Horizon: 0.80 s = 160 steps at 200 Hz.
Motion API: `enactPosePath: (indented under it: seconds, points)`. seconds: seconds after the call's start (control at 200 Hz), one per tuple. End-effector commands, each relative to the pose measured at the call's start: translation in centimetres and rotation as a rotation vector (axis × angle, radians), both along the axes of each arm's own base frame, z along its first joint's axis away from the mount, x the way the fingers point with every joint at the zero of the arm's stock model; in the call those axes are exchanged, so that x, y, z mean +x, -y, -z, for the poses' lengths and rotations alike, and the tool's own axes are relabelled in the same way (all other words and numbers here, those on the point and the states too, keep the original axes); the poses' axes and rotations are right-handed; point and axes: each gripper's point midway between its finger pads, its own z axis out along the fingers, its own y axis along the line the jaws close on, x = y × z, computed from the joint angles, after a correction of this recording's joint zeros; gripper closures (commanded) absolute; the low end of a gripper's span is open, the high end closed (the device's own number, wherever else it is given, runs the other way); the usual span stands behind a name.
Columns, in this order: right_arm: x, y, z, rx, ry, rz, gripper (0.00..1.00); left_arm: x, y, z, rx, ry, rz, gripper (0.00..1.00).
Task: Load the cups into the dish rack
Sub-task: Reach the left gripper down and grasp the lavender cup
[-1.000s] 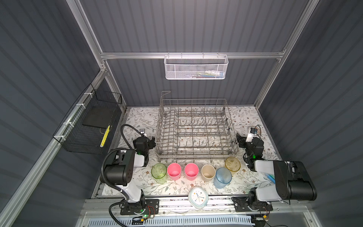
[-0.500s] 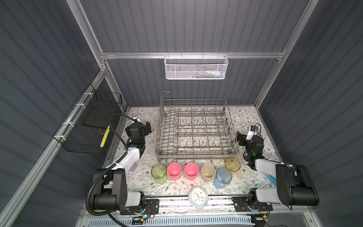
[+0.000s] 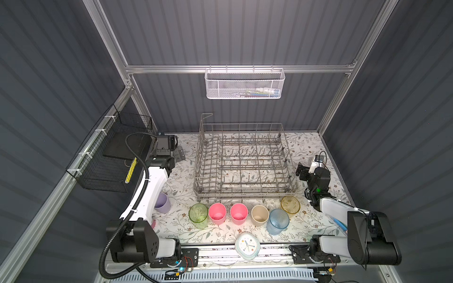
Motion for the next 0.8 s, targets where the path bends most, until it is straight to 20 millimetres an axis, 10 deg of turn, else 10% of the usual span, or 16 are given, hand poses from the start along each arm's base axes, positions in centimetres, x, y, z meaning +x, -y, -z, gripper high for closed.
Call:
enactPosePath:
  seconds: [0.0, 0.795]
  points:
    - [0.3, 0.1, -0.1, 0.01, -0.019, 0.02, 0.01, -5.1, 0.1, 2.2, -0.034, -0.169, -0.01, 0.06]
    - [0.3, 0.6, -0.2, 0.019, -0.027, 0.05, 0.01, -13.3, 0.4, 9.5, -0.155, -0.388, -0.123, 0.23]
